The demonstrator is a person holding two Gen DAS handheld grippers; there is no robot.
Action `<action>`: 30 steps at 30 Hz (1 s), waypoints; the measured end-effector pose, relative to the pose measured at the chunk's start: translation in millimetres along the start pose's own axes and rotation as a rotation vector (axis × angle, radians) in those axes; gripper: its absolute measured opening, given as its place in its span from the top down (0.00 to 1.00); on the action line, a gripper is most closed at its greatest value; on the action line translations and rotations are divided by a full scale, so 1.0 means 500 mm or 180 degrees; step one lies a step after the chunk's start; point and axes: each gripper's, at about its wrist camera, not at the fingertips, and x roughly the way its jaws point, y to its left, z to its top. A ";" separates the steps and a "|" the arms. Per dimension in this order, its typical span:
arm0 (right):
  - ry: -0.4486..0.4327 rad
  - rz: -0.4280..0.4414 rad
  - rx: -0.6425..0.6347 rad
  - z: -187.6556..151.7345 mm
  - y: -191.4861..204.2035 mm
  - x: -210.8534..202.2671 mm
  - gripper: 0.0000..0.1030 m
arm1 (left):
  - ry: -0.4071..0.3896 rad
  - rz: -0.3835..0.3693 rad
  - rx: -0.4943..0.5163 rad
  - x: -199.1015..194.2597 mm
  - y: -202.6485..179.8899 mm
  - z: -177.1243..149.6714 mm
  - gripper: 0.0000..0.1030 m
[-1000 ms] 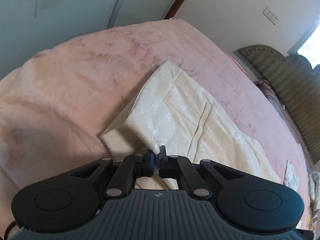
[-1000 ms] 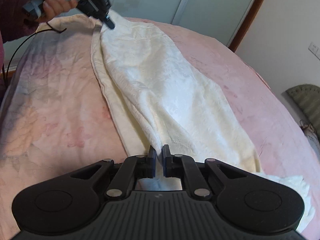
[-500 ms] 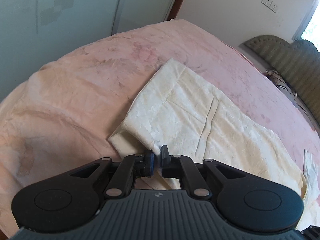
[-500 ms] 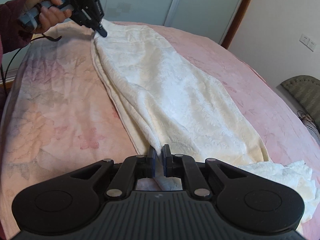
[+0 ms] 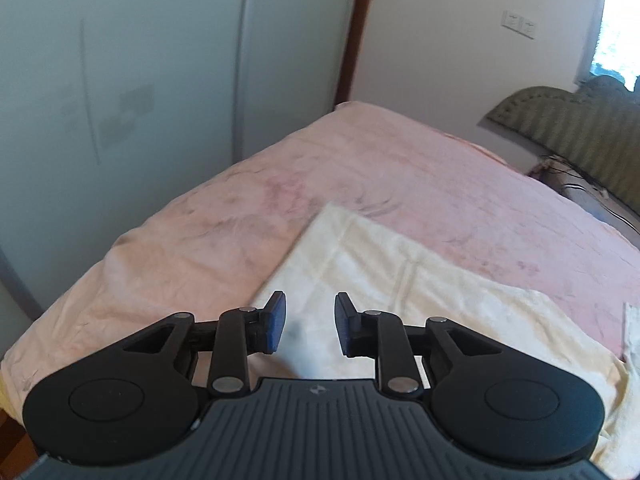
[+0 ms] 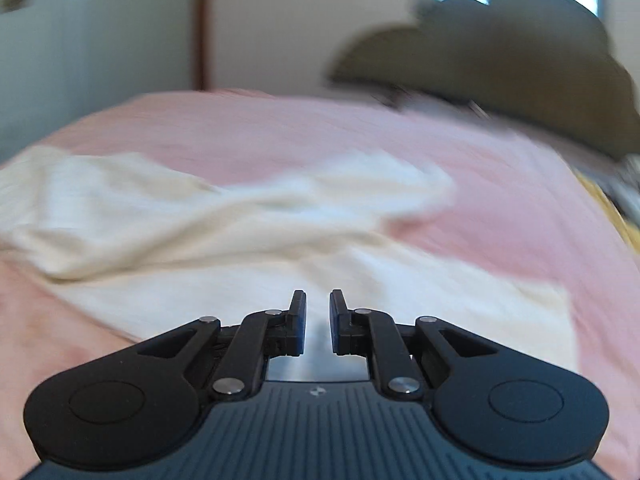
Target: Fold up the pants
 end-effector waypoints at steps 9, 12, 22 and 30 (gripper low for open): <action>-0.0228 -0.0352 0.0438 0.056 -0.098 0.018 0.79 | 0.0018 -0.0675 0.0474 -0.011 -0.170 0.005 0.60; 0.0092 -0.0395 0.0297 0.061 -0.113 0.097 0.76 | 0.0230 -0.1146 0.0761 0.000 -0.251 -0.016 0.52; -0.0532 0.0073 0.0196 0.228 0.043 0.087 0.63 | 0.0911 -0.2086 0.1783 0.076 -0.508 -0.192 0.49; 0.0222 0.0192 0.0542 0.373 0.117 0.342 0.62 | 0.1059 -0.2326 0.1988 0.121 -0.563 -0.275 0.44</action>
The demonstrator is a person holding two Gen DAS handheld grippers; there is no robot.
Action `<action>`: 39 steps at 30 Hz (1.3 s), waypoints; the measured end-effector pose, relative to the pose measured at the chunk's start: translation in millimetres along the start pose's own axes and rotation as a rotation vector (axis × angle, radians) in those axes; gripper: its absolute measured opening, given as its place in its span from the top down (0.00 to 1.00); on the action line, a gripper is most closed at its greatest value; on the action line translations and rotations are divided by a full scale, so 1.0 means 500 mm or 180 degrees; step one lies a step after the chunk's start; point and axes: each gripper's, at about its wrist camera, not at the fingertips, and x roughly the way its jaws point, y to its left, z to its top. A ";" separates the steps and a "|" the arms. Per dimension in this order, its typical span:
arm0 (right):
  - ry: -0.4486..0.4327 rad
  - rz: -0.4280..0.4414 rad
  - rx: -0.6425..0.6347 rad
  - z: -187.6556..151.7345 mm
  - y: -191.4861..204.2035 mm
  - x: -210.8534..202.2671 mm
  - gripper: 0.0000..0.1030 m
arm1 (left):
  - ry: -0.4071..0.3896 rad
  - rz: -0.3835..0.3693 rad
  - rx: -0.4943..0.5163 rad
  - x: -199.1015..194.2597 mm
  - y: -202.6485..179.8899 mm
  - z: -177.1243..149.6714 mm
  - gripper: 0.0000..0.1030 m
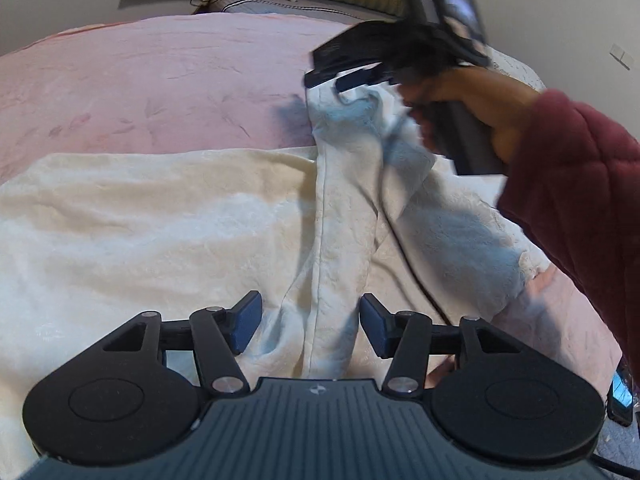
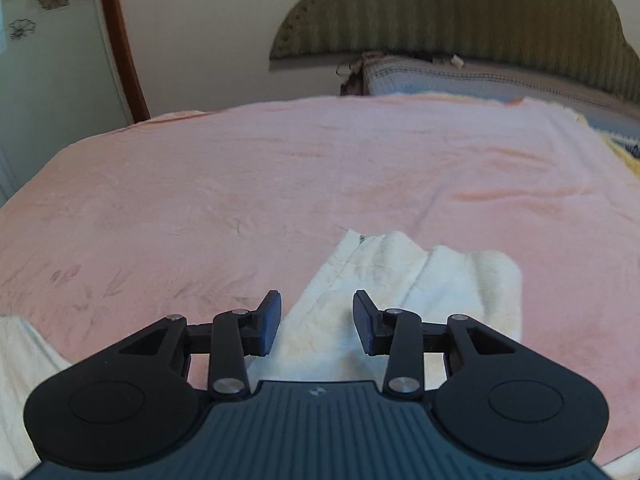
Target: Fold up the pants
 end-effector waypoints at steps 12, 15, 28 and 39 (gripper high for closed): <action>-0.0170 -0.0393 0.0207 0.006 -0.032 0.045 0.89 | -0.0188 0.0076 0.0148 0.008 -0.017 0.003 0.51; -0.0545 -0.0205 0.0671 -0.007 -0.084 -0.021 0.90 | -0.0232 0.0164 0.0265 0.011 -0.031 0.000 0.57; -0.1298 0.0182 0.1985 -0.272 -0.338 -0.347 0.90 | -0.0291 0.0517 0.0543 0.031 -0.086 -0.007 0.63; -0.1046 0.0473 0.2742 -0.381 -0.398 -0.265 0.55 | -0.0398 0.0785 0.0854 0.045 -0.127 -0.021 0.63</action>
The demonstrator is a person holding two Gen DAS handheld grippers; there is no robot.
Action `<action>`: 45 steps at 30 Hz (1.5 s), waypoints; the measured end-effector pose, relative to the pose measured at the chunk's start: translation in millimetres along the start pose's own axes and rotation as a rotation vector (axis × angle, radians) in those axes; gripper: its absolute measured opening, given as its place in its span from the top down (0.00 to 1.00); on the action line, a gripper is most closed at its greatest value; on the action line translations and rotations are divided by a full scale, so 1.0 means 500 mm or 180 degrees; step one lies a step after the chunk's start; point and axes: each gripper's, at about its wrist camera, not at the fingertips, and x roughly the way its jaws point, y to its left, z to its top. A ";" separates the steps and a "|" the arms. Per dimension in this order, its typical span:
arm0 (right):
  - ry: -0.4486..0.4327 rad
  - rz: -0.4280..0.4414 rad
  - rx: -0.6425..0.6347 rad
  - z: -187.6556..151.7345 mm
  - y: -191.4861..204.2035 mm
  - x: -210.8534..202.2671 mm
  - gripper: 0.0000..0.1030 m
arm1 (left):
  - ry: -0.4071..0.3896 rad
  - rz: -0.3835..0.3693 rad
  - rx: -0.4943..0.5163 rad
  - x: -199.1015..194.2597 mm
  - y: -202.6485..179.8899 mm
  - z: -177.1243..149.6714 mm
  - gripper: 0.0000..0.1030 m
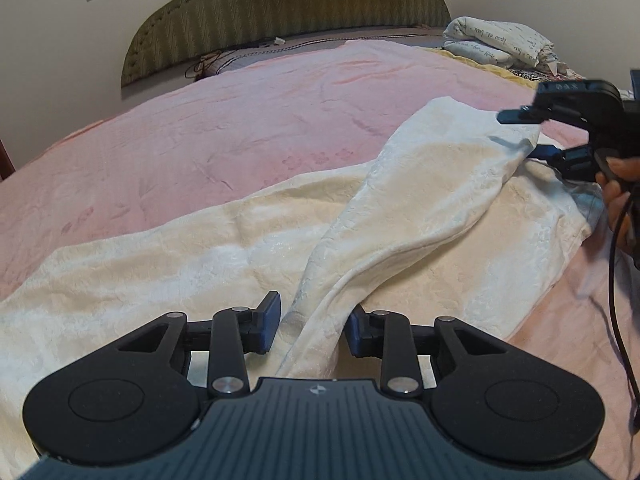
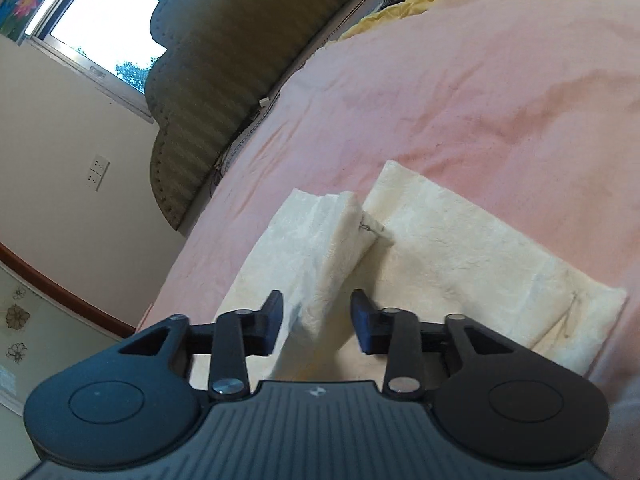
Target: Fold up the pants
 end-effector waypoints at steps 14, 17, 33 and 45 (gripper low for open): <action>-0.0344 0.0687 -0.0276 0.040 0.070 -0.099 0.94 | -0.0504 0.0090 0.0378 -0.063 -0.031 -0.015 0.92; -0.0182 0.0829 -0.0220 0.074 0.122 -0.056 0.94 | -0.0447 0.0293 0.0056 -0.057 -0.003 0.009 0.91; -0.0328 0.0047 -0.0196 0.019 -0.031 -0.145 0.94 | -0.0047 0.0068 0.0300 -0.049 -0.062 -0.015 0.88; -0.0237 -0.0092 -0.0366 -0.016 -0.063 -0.177 0.94 | -0.0058 -0.0027 0.0327 -0.075 -0.046 -0.025 0.89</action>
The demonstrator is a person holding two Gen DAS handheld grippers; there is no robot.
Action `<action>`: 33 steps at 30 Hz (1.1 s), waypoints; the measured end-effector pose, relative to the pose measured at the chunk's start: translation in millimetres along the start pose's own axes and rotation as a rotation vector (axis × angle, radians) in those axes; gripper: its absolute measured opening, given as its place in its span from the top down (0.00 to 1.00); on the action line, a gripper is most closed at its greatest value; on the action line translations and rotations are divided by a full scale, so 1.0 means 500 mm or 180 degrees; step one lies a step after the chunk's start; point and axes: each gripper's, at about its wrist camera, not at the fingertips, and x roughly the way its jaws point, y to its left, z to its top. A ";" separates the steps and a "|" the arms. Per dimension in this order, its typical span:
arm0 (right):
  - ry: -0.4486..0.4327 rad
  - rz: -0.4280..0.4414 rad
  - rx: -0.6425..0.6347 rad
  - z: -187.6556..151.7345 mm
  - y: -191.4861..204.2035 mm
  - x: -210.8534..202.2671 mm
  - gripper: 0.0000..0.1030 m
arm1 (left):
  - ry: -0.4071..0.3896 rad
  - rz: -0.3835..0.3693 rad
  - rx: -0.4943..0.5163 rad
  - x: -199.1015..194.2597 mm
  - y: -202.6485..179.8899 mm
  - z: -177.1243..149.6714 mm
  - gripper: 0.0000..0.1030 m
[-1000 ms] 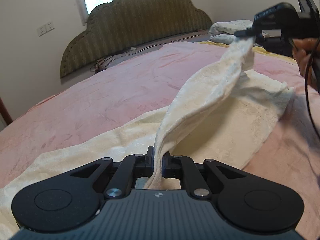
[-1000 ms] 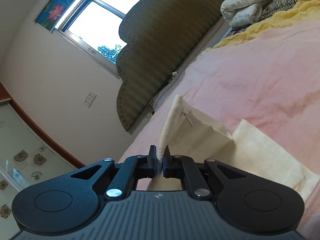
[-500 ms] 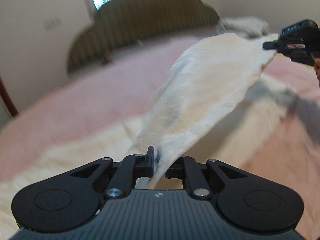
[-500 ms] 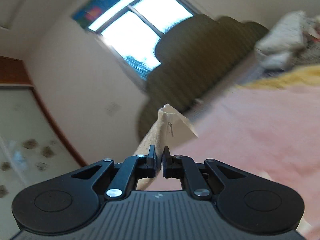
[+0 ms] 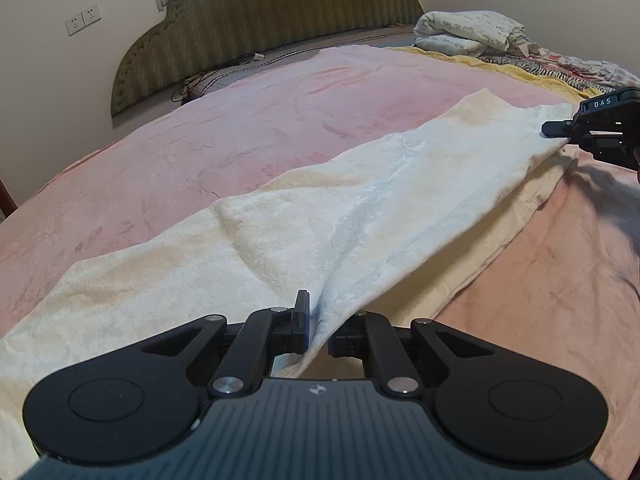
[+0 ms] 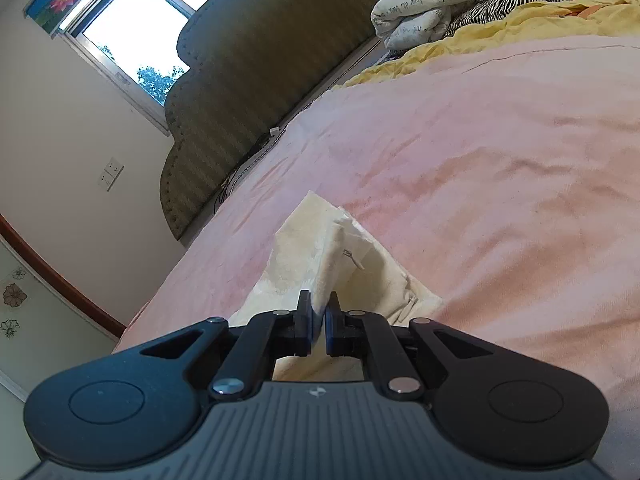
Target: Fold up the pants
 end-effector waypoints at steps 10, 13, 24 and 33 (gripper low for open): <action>-0.0026 -0.0345 -0.0124 -0.016 -0.005 -0.010 0.90 | 0.0092 -0.0092 0.0175 0.013 -0.001 -0.013 0.70; -0.0373 -0.0667 -0.0172 -0.019 0.018 -0.038 0.86 | 0.0028 -0.0100 0.0053 -0.007 0.022 -0.011 0.45; 0.0747 0.0552 -0.1805 -0.192 0.303 0.065 0.69 | -0.0230 0.0100 -0.0465 -0.104 0.141 -0.013 0.31; 0.0853 0.0662 -0.2535 -0.292 0.414 0.068 0.55 | -0.0170 0.1006 -0.1326 -0.236 0.345 -0.140 0.31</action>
